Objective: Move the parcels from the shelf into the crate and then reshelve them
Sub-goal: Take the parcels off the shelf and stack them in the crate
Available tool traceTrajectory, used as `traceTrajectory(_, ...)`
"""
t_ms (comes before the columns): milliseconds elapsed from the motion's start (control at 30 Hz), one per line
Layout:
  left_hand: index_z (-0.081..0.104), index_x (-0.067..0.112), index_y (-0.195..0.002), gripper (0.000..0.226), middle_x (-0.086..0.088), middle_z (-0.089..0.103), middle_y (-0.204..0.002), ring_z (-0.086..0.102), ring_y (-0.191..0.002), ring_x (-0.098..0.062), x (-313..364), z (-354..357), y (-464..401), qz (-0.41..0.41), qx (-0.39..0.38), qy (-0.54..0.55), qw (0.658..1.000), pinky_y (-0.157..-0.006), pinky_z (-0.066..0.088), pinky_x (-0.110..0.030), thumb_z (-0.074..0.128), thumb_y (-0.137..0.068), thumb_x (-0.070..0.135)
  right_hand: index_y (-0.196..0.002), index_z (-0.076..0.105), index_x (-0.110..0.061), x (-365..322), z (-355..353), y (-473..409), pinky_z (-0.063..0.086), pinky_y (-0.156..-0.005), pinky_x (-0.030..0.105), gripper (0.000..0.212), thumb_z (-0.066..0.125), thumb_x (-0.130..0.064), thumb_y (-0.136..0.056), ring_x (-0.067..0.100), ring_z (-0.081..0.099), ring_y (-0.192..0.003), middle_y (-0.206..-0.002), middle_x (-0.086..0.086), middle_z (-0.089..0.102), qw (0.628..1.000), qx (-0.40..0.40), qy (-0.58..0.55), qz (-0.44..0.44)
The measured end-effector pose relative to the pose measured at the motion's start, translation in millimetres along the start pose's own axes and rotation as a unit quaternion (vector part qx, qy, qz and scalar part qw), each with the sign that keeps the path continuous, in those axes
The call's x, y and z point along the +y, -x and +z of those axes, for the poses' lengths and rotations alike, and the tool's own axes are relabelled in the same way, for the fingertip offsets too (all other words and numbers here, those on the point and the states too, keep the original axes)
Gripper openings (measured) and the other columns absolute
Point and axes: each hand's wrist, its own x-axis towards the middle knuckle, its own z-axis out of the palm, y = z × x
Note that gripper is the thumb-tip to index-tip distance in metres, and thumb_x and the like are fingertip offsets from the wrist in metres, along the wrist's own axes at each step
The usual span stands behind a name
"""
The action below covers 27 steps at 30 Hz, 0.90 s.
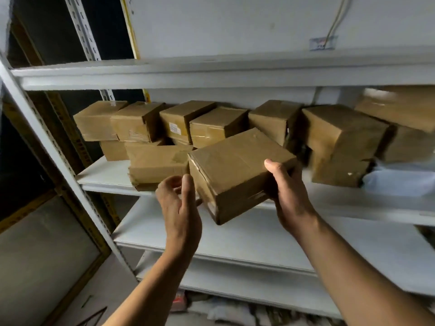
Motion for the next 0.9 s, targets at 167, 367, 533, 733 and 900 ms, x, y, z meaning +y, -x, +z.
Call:
traceTrajectory(167, 0.061, 0.036, -0.137, 0.066, 0.003, 0.062, -0.141, 0.062, -0.125, -0.026, 18, 57, 35, -0.236, -0.236, 0.104, 0.937, -0.094, 0.059, -0.054, 0.065, -0.082, 0.071, -0.134, 0.057, -0.029, -13, -117, 54, 0.054, -0.102, 0.042, 0.063, 0.079, -0.042, -0.076, 0.018, 0.068, -0.121, -0.127, -0.006, 0.072, 0.997, 0.073, 0.031, -0.011)
traceTrajectory(367, 0.074, 0.028, -0.124, 0.033, -0.005, 0.075, -0.106, 0.072, -0.093, -0.027, 14, 143, 134, -0.283, -0.411, 0.069, 0.864, -0.085, 0.063, -0.049, 0.069, -0.097, 0.045, -0.142, 0.050, -0.035, -23, -236, 143, 0.053, -0.093, 0.036, 0.076, 0.077, -0.055, -0.074, 0.019, 0.063, -0.127, -0.139, -0.002, 0.063, 0.977, 0.205, 0.055, 0.034)
traceTrajectory(533, 0.068, 0.032, -0.129, 0.025, 0.011, 0.080, -0.105, 0.077, -0.094, -0.010, -1, 221, 223, -0.268, -0.463, 0.071, 0.842, -0.083, 0.064, -0.037, 0.058, -0.106, 0.036, -0.150, 0.040, -0.046, -4, -297, 220, 0.056, -0.100, 0.036, 0.069, 0.076, -0.050, -0.092, 0.010, 0.063, -0.126, -0.140, -0.014, 0.056, 0.925, 0.366, 0.087, 0.056)
traceTrajectory(733, 0.061, 0.046, -0.138, 0.035, 0.018, 0.072, -0.128, 0.070, -0.120, -0.013, -40, 287, 328, -0.296, -0.593, 0.068, 0.746, -0.102, 0.057, -0.046, 0.064, -0.104, 0.039, -0.155, 0.038, -0.052, 38, -342, 321, 0.062, -0.096, 0.040, 0.067, 0.071, -0.036, -0.099, 0.005, 0.071, -0.114, -0.139, -0.021, 0.064, 0.875, 0.471, 0.029, 0.105)
traceTrajectory(900, 0.046, 0.074, -0.134, 0.055, 0.022, 0.059, -0.144, 0.059, -0.132, -0.012, -99, 307, 418, -0.248, -0.742, -0.027, 0.622, -0.111, 0.050, -0.053, 0.063, -0.081, 0.076, -0.150, 0.041, -0.058, 68, -359, 412, 0.061, -0.093, 0.029, 0.057, 0.065, -0.041, -0.102, -0.003, 0.066, -0.118, -0.142, -0.026, 0.061, 0.819, 0.561, 0.016, 0.122)
